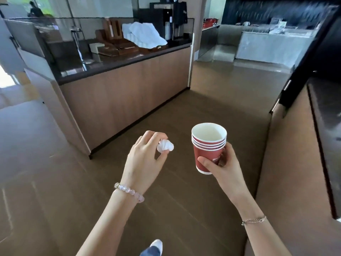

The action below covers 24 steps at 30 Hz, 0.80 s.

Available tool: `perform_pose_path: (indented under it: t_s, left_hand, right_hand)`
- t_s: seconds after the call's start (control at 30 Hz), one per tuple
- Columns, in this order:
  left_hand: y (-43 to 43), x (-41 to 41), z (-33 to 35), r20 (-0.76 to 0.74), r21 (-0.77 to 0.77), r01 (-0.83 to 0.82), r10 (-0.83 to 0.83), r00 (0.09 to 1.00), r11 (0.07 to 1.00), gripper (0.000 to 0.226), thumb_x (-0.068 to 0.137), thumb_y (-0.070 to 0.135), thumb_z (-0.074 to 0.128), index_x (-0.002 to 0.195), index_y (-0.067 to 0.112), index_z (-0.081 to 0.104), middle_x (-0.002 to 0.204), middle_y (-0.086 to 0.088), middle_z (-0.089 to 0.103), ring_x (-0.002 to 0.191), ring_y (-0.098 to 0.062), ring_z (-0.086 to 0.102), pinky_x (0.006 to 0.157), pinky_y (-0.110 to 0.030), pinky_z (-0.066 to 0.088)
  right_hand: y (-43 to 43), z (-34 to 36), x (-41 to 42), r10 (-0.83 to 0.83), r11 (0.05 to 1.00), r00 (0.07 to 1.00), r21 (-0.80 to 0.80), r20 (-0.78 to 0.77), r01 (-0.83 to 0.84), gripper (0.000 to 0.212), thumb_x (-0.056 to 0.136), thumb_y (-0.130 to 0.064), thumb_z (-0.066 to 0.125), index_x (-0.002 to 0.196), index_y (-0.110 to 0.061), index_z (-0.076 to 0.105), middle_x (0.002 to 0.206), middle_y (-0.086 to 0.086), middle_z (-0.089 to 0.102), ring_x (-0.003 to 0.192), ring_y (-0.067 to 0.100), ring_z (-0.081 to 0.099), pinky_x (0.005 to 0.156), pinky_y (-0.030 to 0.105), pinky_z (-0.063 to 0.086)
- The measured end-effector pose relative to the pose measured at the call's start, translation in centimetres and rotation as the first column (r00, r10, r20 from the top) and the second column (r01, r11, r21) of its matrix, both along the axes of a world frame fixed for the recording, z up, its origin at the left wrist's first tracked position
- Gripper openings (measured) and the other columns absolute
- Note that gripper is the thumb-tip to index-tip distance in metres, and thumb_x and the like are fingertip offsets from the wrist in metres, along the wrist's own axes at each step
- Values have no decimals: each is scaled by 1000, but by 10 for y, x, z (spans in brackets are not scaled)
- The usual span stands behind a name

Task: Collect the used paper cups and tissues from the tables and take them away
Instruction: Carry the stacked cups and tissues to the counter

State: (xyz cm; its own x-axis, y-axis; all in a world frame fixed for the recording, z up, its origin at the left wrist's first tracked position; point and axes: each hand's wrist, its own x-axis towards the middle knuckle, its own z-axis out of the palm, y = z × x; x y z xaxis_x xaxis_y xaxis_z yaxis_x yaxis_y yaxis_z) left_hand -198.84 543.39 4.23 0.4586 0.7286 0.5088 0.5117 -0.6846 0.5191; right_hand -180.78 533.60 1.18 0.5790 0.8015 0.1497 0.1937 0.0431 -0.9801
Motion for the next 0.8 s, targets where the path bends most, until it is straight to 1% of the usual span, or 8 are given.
perform_pose_path:
  t_s: [0.17, 0.27, 0.37, 0.5, 0.6, 0.73, 0.8]
  left_hand:
    - [72, 70, -4, 10, -8, 188, -188, 982, 982, 17, 84, 15, 63, 92, 27, 54, 95, 16, 52, 85, -13, 56, 68, -32, 49]
    - [119, 114, -5, 12, -11, 292, -291, 957, 956, 17, 84, 15, 63, 92, 28, 54, 93, 16, 51, 85, -11, 56, 64, -27, 48]
    - [165, 157, -3, 14, -10, 398, -397, 918, 918, 19, 84, 16, 64, 92, 29, 55, 92, 16, 51, 84, -11, 56, 60, -22, 45]
    - [206, 215, 0, -1, -25, 537, -538, 843, 843, 20, 83, 16, 65, 91, 30, 54, 94, 17, 52, 84, -11, 56, 61, -24, 46]
    - [222, 260, -3, -8, -17, 629, -629, 777, 777, 20, 82, 14, 66, 91, 28, 54, 94, 17, 52, 83, -11, 56, 63, -28, 49]
    - [221, 314, -10, 11, -38, 745, -745, 667, 666, 21, 81, 12, 66, 92, 27, 55, 94, 17, 53, 83, -10, 57, 65, -28, 50]
    - [217, 340, -13, 15, -48, 792, -793, 610, 608, 21, 82, 12, 66, 92, 27, 54, 95, 17, 53, 84, -10, 58, 67, -30, 51]
  right_hand:
    - [41, -1, 49, -171, 985, 985, 5, 12, 171, 58, 73, -9, 79, 121, -22, 50, 109, -9, 64, 94, -2, 63, 75, 10, 50]
    - [69, -1, 79, -276, 961, 961, 20, -1, 276, 57, 74, -7, 78, 121, -24, 49, 108, -9, 64, 91, -4, 63, 72, 7, 49]
    - [96, 0, 107, -377, 926, 926, 19, -15, 377, 57, 74, -6, 77, 123, -20, 50, 108, -8, 65, 91, -5, 63, 71, 6, 48]
    - [117, -1, 138, -499, 866, 865, 5, -44, 500, 56, 74, -6, 77, 121, -21, 50, 110, -5, 66, 93, 1, 65, 75, 10, 50]
    - [121, -3, 160, -597, 802, 801, -8, -48, 597, 59, 74, -8, 78, 123, -23, 49, 111, -9, 65, 97, 1, 64, 78, 12, 52]
    - [114, -6, 186, -707, 707, 706, -11, -45, 707, 60, 74, -6, 77, 125, -19, 49, 112, -7, 65, 97, 1, 64, 75, 11, 51]
    - [109, -8, 199, -748, 662, 661, -1, -60, 750, 59, 74, -3, 76, 123, -20, 48, 110, -8, 64, 96, 0, 64, 72, 10, 50]
